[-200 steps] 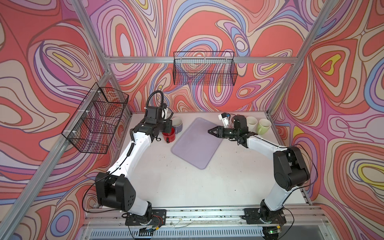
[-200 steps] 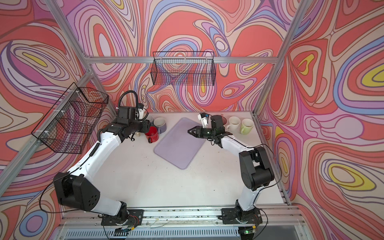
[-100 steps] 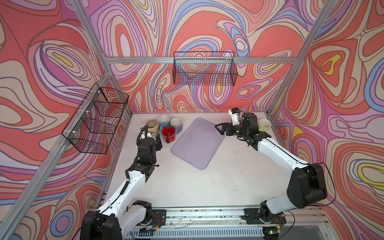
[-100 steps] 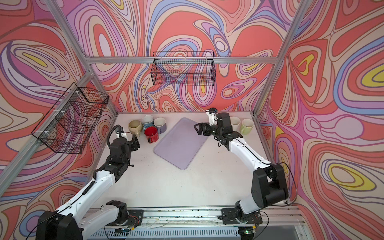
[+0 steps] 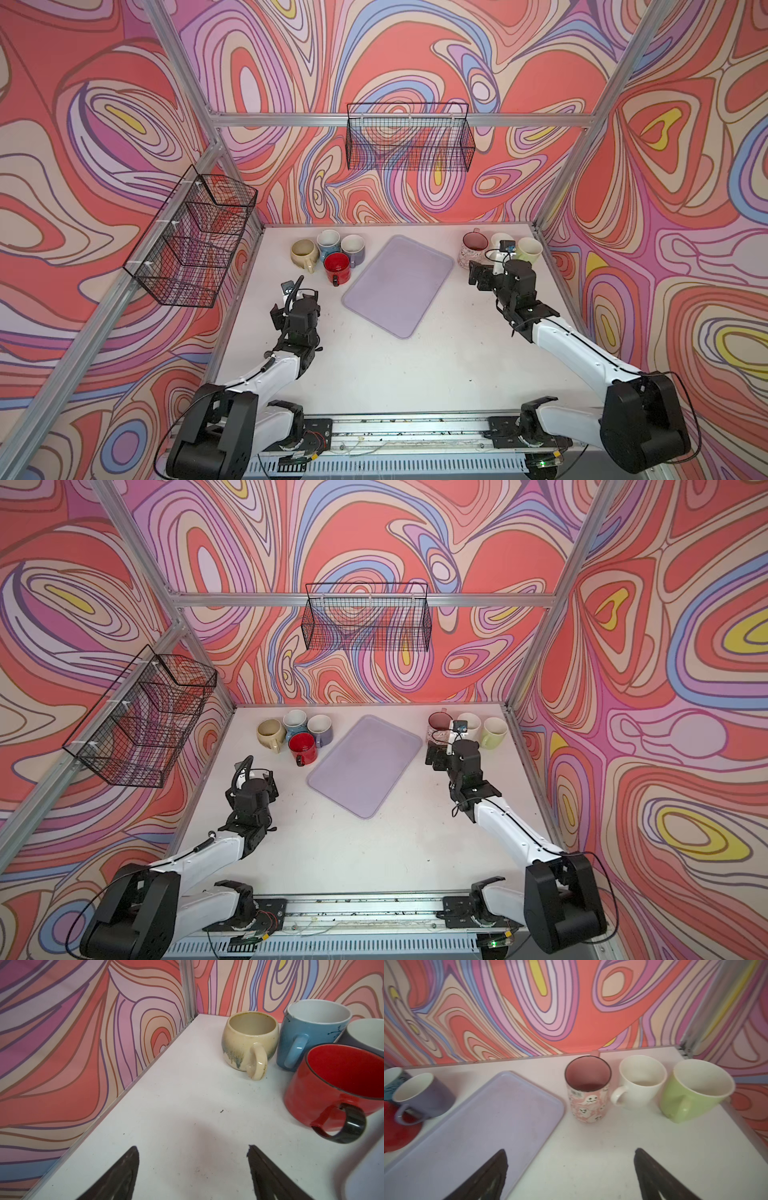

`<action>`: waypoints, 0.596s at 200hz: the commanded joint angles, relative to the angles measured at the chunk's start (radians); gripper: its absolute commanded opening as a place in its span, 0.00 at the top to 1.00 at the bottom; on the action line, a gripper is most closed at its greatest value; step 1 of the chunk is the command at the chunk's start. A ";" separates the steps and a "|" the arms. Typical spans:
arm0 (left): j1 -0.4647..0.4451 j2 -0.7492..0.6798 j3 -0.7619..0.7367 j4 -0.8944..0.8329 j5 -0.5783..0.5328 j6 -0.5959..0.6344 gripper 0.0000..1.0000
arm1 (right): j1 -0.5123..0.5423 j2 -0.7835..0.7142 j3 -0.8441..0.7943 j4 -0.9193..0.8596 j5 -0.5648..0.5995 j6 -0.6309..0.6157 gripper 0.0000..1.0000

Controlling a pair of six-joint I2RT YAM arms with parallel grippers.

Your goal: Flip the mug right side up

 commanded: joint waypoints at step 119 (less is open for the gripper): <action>0.063 0.286 0.020 0.387 0.244 0.211 0.00 | -0.162 0.313 -0.265 0.716 0.122 -0.080 0.02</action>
